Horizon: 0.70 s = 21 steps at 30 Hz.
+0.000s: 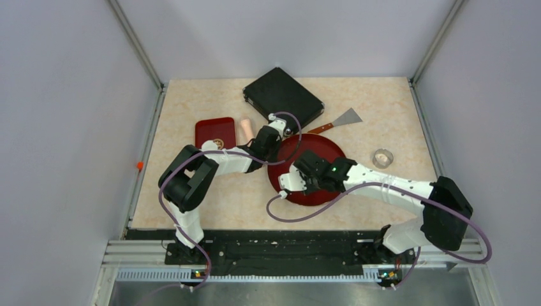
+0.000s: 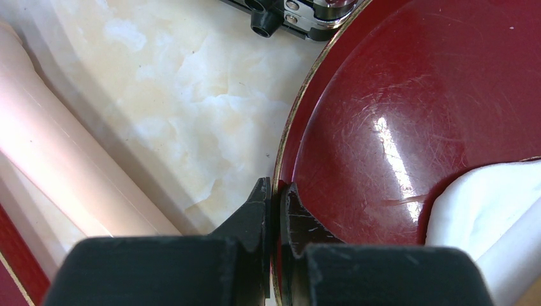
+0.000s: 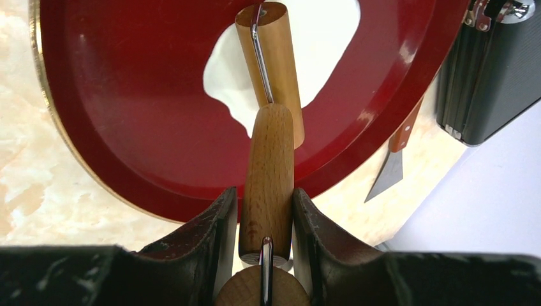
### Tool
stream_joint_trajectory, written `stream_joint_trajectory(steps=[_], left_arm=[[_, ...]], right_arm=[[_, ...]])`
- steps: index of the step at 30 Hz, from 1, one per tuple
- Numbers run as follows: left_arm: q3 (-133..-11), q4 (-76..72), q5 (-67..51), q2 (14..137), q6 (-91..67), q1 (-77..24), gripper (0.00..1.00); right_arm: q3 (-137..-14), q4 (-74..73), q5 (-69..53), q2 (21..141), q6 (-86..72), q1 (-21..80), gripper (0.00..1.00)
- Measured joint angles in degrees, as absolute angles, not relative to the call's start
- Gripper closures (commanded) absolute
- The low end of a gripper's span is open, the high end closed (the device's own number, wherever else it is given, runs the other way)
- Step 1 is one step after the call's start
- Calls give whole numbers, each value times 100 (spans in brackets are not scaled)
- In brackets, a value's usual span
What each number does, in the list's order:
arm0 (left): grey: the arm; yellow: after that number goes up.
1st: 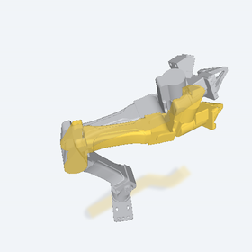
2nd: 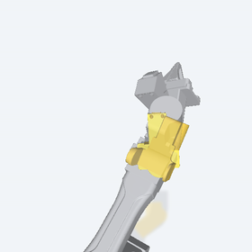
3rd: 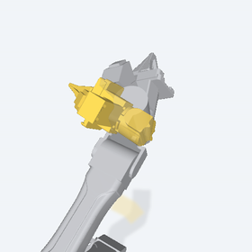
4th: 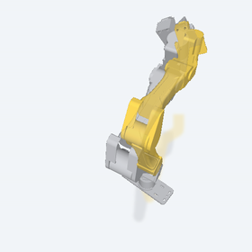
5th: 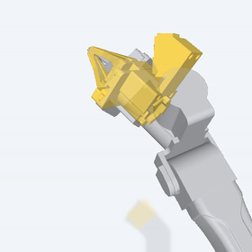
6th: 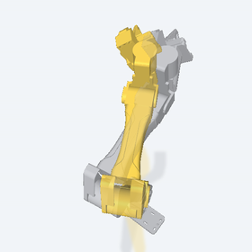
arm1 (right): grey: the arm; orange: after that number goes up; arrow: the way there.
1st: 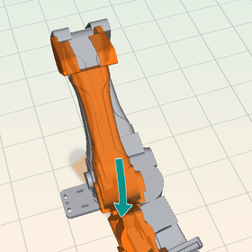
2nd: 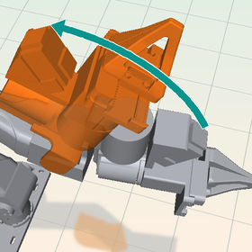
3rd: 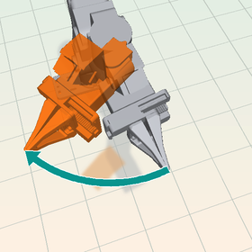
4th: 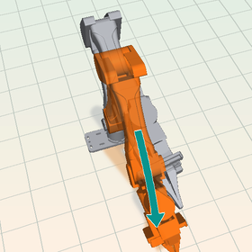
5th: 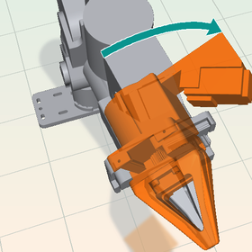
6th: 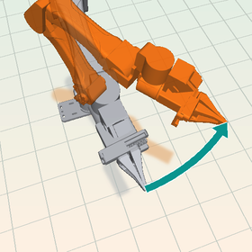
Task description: Roll out the dumpling wrappers from the dough
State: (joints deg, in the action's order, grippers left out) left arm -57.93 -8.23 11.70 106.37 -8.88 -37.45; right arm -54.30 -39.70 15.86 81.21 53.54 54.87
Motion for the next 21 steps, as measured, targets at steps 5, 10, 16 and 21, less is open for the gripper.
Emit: stream_joint_trajectory(steps=[5, 10, 16, 21], left_arm=[[-5793, -823, 1173, 10637, -886, -3745, 100], [-5793, -823, 1173, 10637, -886, -3745, 100], [-5793, -823, 1175, 10637, -888, -3745, 100], [-5793, -823, 1179, 10637, -888, -3747, 100]], right_arm=[[-5430, -4244, 1446, 7992, 5354, 5496, 100], [-5426, -4388, 1363, 7913, 5354, 5502, 100], [-5404, -4558, 1267, 7808, 5345, 5513, 100], [-5404, -5000, 1184, 7693, 5284, 5638, 100]])
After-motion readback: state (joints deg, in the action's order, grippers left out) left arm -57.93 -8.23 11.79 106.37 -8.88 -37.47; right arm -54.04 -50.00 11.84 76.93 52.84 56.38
